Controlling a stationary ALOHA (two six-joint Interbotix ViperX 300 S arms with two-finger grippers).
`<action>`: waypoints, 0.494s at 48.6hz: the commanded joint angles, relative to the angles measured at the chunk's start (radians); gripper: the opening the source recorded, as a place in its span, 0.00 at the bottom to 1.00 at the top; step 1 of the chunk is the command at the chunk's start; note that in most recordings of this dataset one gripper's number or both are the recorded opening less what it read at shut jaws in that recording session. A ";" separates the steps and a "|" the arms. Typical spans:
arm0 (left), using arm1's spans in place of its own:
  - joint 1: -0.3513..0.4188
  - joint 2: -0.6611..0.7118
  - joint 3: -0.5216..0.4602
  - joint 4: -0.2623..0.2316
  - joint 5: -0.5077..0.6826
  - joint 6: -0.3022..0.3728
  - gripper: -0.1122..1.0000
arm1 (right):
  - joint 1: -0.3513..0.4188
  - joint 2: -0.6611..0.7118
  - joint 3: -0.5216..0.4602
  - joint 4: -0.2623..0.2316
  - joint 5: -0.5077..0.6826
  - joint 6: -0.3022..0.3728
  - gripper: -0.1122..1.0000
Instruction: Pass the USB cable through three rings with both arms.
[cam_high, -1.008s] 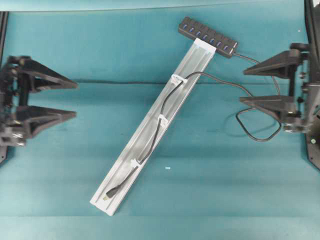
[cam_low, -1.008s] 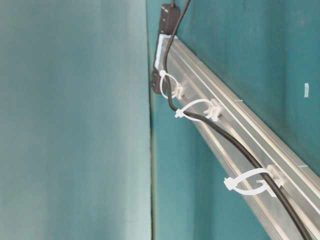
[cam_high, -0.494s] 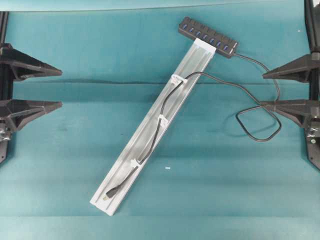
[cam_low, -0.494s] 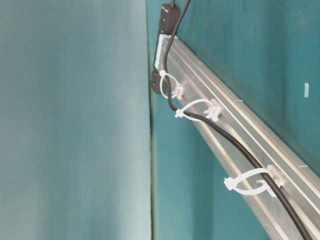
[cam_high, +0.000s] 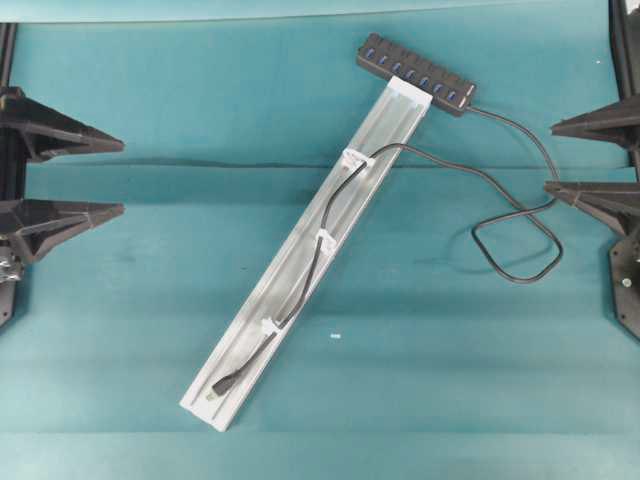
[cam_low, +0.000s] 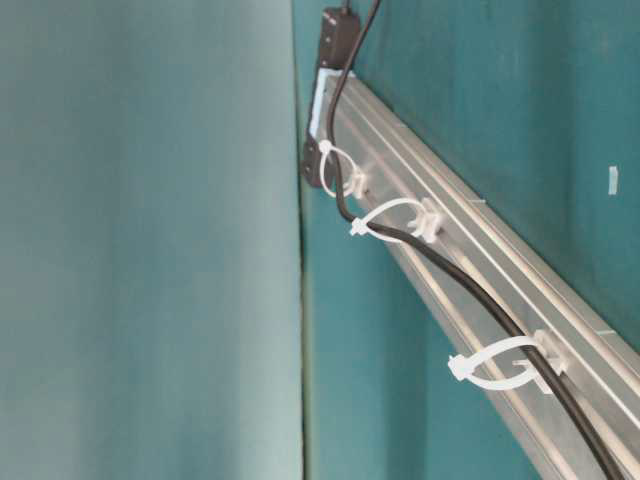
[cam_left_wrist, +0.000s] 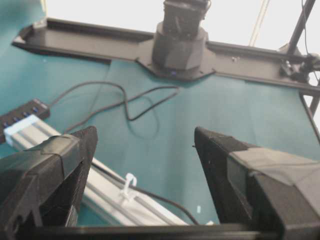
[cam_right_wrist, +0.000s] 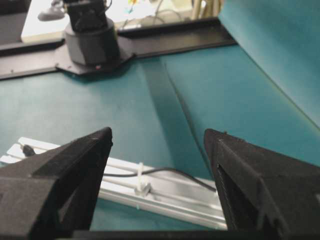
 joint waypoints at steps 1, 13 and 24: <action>-0.003 0.008 -0.012 0.005 0.003 0.002 0.88 | -0.003 0.008 0.000 0.002 -0.006 0.009 0.84; -0.011 0.006 -0.012 0.005 0.023 0.005 0.88 | -0.003 0.008 0.003 0.002 -0.005 0.009 0.84; -0.011 0.002 -0.012 0.005 0.025 0.008 0.88 | -0.003 0.002 0.008 0.002 -0.005 0.035 0.84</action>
